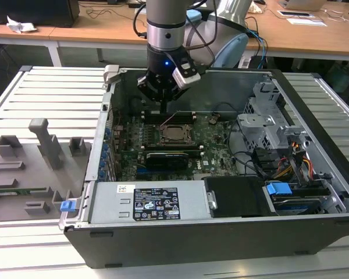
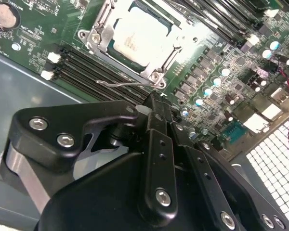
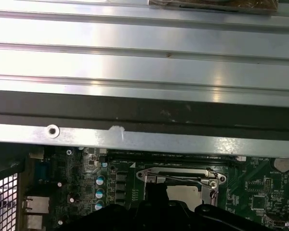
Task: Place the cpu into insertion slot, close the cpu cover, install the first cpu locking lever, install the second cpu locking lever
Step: 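Install the first cpu locking lever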
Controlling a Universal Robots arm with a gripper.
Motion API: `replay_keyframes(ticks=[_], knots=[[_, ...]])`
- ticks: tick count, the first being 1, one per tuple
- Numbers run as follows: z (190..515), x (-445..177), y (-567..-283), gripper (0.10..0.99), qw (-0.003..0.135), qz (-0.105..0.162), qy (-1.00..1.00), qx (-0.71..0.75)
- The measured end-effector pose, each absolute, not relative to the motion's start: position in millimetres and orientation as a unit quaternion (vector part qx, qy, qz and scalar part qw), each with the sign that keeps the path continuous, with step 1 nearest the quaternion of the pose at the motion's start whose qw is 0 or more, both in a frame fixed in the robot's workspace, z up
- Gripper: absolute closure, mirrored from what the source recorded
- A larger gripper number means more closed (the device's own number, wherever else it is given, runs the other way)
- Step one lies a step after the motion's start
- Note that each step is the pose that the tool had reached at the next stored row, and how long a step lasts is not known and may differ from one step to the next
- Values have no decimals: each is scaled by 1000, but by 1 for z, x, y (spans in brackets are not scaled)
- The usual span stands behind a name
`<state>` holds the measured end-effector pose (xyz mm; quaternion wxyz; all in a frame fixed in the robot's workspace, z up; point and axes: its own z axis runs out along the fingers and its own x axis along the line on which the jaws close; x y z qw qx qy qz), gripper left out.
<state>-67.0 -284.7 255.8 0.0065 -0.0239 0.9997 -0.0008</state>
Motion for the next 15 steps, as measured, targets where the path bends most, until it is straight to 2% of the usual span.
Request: replay_keyframes(ticks=[3, 7, 15], knots=[[256, -66, -285, 980, 7, 0, 1000, -24], [254, -66, -285, 980, 7, 22, 999, -24], [248, -66, -285, 980, 7, 27, 999, -24]])
